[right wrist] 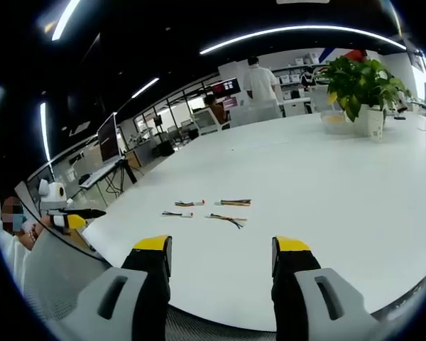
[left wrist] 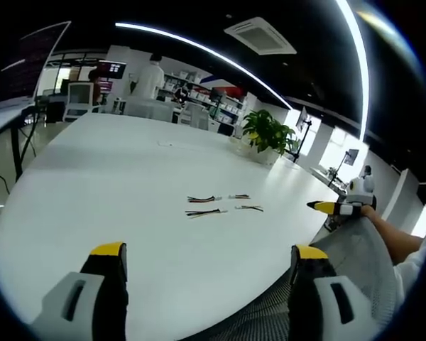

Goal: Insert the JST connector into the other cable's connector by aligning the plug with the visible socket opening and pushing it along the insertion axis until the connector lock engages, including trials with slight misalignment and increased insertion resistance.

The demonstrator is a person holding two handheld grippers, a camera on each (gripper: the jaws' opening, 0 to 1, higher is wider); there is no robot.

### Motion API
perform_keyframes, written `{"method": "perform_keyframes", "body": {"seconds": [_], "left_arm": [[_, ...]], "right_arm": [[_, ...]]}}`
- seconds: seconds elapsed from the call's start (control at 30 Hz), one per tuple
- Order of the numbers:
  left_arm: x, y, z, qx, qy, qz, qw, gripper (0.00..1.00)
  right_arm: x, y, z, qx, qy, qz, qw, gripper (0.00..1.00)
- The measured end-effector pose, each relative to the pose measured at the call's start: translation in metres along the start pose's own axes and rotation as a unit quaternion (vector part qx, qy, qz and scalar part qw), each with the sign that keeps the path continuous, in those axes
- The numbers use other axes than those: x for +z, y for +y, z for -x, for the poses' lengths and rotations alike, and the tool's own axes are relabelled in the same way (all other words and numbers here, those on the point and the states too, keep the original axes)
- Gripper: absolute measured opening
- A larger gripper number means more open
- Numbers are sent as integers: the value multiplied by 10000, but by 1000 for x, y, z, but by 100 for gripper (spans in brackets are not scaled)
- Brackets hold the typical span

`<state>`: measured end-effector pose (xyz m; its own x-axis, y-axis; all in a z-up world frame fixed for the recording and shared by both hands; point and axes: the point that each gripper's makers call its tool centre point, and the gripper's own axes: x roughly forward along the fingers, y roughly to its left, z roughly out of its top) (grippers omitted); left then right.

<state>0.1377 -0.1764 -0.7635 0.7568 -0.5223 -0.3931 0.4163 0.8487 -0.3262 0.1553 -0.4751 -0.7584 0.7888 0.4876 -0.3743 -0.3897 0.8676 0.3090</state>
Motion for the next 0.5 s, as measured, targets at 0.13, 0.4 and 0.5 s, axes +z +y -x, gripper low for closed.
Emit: {"method": "perform_keyframes", "body": {"seconds": [0.13,0.4,0.5], "left_arm": [[-1,1,0,21,11,0,10000,94],[-2,1,0,51,55,-50,10000,93],[-3,1,0,26,82,-34,10000,93]], "right_arm": [[0,-2,0,18,14,5,10000,55],[-1,-3,1,29,18,10,10000,55],[-1,-5,1,28,15,6,10000,55]]}}
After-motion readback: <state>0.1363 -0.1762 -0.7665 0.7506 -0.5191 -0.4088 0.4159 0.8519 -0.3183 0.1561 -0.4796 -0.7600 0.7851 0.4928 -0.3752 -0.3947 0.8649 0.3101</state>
